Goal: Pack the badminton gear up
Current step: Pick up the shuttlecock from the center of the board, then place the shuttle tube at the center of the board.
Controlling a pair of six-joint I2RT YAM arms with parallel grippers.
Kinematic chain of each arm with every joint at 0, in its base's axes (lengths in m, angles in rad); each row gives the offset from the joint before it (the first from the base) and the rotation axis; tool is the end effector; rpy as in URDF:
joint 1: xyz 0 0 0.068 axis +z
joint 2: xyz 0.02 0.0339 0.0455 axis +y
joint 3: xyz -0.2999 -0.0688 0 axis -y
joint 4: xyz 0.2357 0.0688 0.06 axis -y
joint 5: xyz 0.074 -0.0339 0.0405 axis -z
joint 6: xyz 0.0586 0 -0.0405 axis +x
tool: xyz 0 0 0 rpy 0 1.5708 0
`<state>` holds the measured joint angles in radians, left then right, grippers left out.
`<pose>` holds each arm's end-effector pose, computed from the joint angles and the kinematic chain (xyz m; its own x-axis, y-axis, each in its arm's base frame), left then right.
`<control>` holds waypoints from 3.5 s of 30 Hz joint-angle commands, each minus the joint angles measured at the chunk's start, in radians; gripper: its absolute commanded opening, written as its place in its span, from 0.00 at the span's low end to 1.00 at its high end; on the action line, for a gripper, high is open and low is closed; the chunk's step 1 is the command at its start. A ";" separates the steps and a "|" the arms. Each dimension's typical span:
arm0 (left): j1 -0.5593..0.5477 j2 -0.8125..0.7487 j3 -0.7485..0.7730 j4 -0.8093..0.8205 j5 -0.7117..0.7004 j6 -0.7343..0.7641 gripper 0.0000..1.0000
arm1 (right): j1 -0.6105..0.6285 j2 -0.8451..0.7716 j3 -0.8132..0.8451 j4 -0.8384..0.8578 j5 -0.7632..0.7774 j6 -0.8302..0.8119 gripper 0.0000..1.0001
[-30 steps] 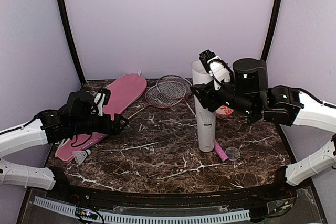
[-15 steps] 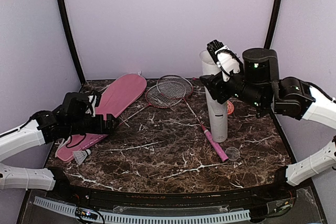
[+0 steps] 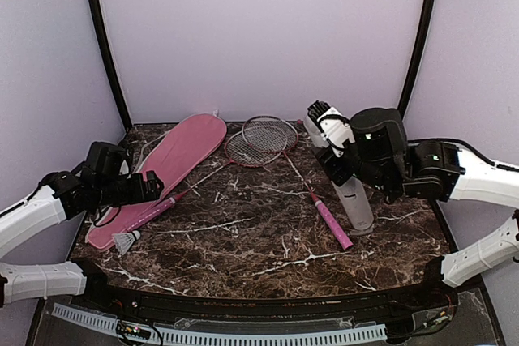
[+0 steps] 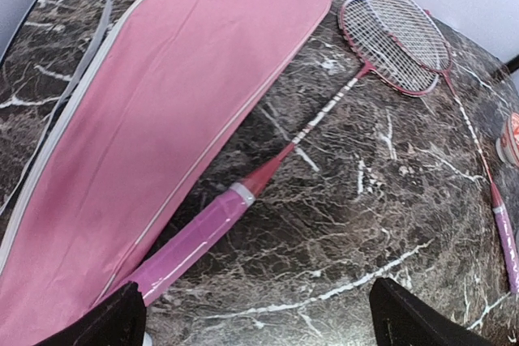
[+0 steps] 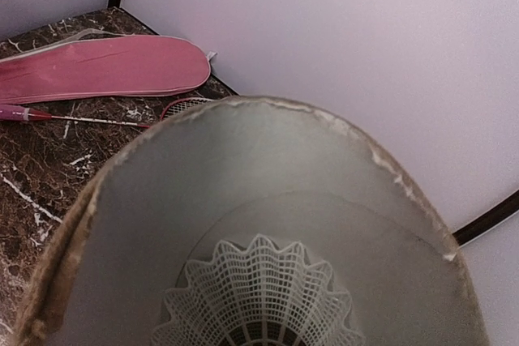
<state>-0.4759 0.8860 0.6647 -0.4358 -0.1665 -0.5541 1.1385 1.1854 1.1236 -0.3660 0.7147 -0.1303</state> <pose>0.1625 -0.0728 0.2721 -0.6381 -0.2549 -0.7266 -0.0007 0.9438 -0.3305 0.1412 0.2144 0.3877 -0.1157 -0.4850 -0.8668 -0.4549 0.8017 -0.3878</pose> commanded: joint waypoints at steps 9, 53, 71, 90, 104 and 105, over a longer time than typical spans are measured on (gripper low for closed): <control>0.059 -0.102 -0.040 -0.277 -0.202 -0.341 0.99 | -0.001 0.005 -0.115 0.171 -0.013 0.000 0.40; 0.059 -0.114 -0.197 -0.397 -0.145 -0.612 0.33 | -0.001 0.018 -0.184 0.294 -0.126 0.035 0.41; 0.059 -0.117 -0.049 -0.384 -0.185 -0.445 0.00 | -0.002 0.013 -0.155 0.273 -0.121 0.010 0.41; 0.059 -0.009 0.181 -0.241 0.173 0.045 0.00 | -0.002 0.030 -0.151 0.261 -0.158 0.030 0.41; 0.033 0.010 0.289 -0.128 0.719 0.170 0.00 | 0.033 0.061 -0.165 0.184 -0.180 0.046 0.40; 0.021 0.018 0.309 -0.131 0.738 0.172 0.00 | 0.037 0.065 -0.166 0.181 -0.179 0.047 0.40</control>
<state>-0.4297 0.8921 0.9009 -0.6022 0.4042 -0.4210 1.1538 1.2049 0.9905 -0.1219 0.6476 -0.2718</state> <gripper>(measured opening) 0.006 0.481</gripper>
